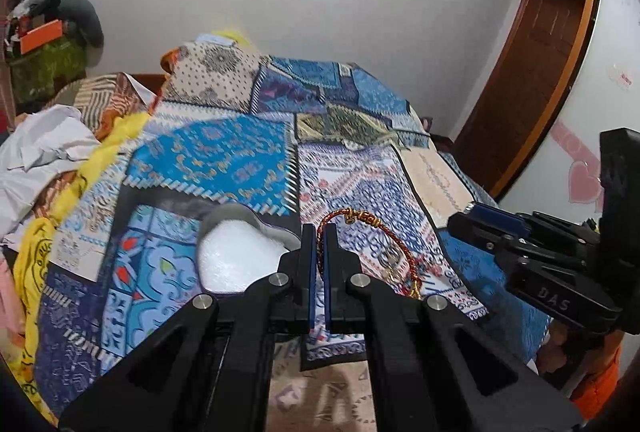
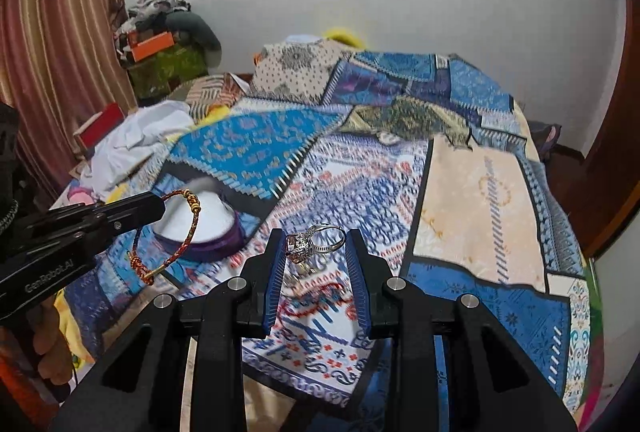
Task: Organize jewelry
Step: 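Carry the bracelet and rings over the heart-shaped purple tin with both tools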
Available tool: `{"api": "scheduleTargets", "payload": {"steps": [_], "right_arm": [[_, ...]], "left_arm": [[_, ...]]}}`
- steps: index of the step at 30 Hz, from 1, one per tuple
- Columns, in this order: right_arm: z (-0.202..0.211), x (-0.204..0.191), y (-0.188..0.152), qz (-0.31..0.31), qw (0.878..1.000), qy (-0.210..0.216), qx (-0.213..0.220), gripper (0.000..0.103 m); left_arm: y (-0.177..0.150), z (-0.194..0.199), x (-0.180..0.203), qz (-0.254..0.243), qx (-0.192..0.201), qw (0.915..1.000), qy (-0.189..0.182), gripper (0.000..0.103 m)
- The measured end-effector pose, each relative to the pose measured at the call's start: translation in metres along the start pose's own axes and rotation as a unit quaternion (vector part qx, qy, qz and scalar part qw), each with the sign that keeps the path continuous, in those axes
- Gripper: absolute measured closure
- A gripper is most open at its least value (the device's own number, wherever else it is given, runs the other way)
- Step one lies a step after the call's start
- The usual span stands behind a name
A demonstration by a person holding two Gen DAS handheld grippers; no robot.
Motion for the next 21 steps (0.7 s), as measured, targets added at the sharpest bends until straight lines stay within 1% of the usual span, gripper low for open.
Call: {"api": "scheduleTargets", "payload": {"steps": [7, 12, 17, 21], "right_arm": [[0.010, -0.023, 0.018, 0.007, 1.000, 0.013, 0.028, 0.075], [0.007, -0.044, 0.023, 0.014, 0.999, 0.028, 0.032, 0.075], [-0.003, -0.067, 0.026, 0.023, 0.998, 0.047, 0.028, 0.075], [-0.014, -0.079, 0.026, 0.027, 0.998, 0.060, 0.020, 0.075]], "left_arm": [[0.012, 0.017, -0.019, 0.005, 0.026, 0.9995, 0.018, 0.102], [0.017, 0.025, -0.037, 0.006, 0.035, 0.9988, 0.033, 0.102], [0.018, 0.023, -0.058, 0.013, 0.033, 0.9982, 0.049, 0.102], [0.014, 0.015, -0.075, 0.019, 0.023, 0.9980, 0.056, 0.102]]}}
Point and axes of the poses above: each gripper's, at about its wrist camera, not at the fingertips, and z roughly against the way its jaws point, x to its right, y to its top, the point moved 8 cm from there along -z, roughly the way its jaws point, and after that the axes turned 8 degrees about -y, right-handed, at the moved point
